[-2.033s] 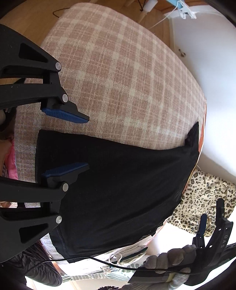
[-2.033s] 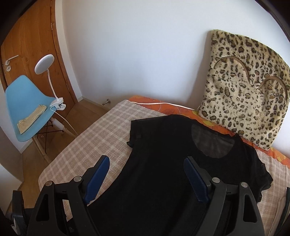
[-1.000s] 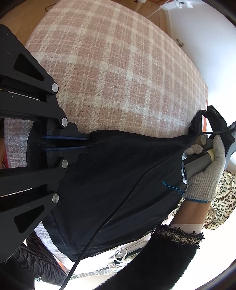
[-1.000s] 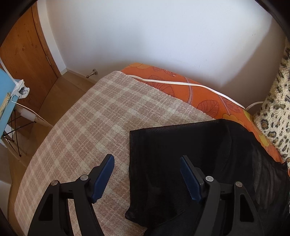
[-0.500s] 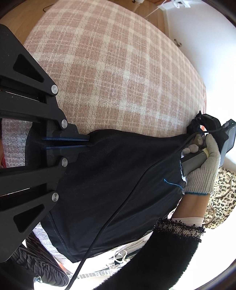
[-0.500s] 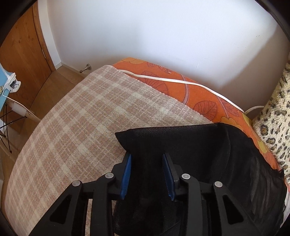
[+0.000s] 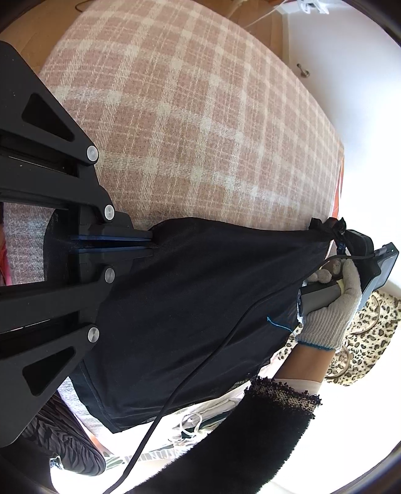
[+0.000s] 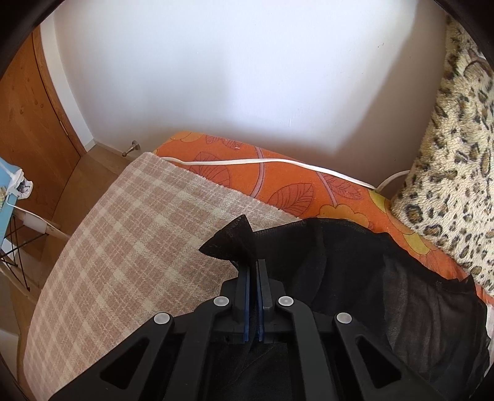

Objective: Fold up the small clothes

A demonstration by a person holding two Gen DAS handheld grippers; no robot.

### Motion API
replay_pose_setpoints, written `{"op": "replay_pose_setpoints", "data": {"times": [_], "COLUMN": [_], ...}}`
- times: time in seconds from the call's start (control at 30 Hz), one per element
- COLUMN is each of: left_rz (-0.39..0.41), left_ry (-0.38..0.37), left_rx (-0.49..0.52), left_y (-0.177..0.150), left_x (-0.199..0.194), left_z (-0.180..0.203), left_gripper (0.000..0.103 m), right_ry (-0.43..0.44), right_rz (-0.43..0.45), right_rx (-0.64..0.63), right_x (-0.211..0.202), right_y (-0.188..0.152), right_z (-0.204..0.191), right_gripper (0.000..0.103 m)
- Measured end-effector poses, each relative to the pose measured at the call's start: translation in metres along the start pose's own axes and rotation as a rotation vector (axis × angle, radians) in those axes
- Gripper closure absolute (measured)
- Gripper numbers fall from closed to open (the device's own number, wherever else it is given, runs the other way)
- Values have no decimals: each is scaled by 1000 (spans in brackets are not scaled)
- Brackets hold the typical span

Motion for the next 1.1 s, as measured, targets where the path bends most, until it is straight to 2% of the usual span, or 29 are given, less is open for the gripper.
{"op": "replay_pose_setpoints", "data": {"times": [0.27,0.53,0.83,0.97,1.1], "left_rz": [35,34,-3,-20,-57], "left_ry": [-31,-81,-119,-106,-105], "left_rx": [70,130,243,314,339], "left_y": [6,11,10,4,0], "left_x": [-9,-9,7,17,31], "left_z": [29,57,100,120,128], "left_gripper": [102,102,102,102,102], "right_ry": [0,-23,-58,-70,-78], "right_rz": [39,68,93,97,74], "right_rx": [16,36,107,180,226], "right_x": [-32,-56,-73,-74,-67], "right_y": [-6,-11,-41,-60,-78], "right_z": [22,53,112,146,174], "right_gripper": [103,103,103,103,103]}}
Point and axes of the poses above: each gripper's, at about its wrist camera, not at the fingertips, and x roughly the way its jaws point, z to its right, y to its top, the point moved 4 cm from there along x, roughly the way its jaws point, and after that the axes turned 10 degrees about -z, right-handed, at the moved point
